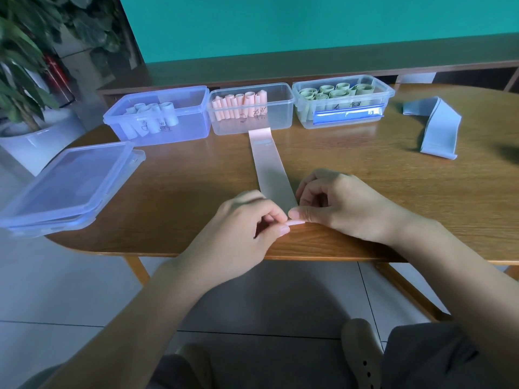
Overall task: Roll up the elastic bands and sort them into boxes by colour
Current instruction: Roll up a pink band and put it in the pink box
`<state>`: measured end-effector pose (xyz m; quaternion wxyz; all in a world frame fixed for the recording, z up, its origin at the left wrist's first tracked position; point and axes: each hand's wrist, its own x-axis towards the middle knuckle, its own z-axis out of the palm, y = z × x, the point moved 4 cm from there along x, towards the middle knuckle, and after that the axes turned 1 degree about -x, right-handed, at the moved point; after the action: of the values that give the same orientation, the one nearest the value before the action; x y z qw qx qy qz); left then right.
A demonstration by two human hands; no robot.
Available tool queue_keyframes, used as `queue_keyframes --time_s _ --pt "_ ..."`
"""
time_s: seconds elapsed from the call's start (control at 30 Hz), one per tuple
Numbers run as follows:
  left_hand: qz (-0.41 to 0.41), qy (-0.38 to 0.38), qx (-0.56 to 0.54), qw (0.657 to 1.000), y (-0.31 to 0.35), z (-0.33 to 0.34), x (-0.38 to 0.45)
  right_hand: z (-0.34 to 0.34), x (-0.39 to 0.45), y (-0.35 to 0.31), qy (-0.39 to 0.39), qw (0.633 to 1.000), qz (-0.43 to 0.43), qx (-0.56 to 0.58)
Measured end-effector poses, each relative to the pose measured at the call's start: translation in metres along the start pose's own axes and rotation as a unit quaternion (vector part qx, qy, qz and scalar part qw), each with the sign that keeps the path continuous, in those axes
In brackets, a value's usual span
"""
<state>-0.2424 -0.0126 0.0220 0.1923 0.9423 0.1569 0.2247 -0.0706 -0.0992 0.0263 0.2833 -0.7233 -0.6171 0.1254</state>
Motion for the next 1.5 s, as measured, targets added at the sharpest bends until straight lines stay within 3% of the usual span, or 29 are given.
queue_keyframes --time_s 0.17,0.33,0.5,0.73,1.0,1.17,1.5 --pt "-0.002 0.005 0.014 1.0 -0.0035 0.0009 0.0045 0.0012 -0.0031 -0.0027 0.037 0.997 -0.051 0.042" --pt "-0.003 0.025 0.007 1.0 -0.0036 -0.0003 0.0051 0.001 -0.0077 -0.0033 -0.005 0.994 -0.093 0.065" --pt "-0.007 0.066 0.011 0.998 -0.0029 -0.0021 0.0011 0.002 -0.0063 -0.0032 0.003 0.994 -0.1 0.046" --pt "-0.024 0.046 0.032 0.998 -0.0045 -0.0031 0.0011 0.0061 -0.0031 -0.0013 0.045 0.993 -0.108 -0.018" --pt "-0.023 0.053 0.047 0.997 -0.0064 -0.0036 0.0035 0.0062 -0.0056 -0.0003 0.032 0.994 -0.108 0.012" --pt "-0.046 0.071 0.003 0.996 -0.0069 -0.008 0.0036 0.007 -0.0018 0.0002 0.047 0.992 -0.114 -0.003" --pt "-0.068 0.035 0.031 0.997 -0.0098 -0.003 0.0082 0.009 -0.0012 0.0008 0.077 0.991 -0.106 -0.016"
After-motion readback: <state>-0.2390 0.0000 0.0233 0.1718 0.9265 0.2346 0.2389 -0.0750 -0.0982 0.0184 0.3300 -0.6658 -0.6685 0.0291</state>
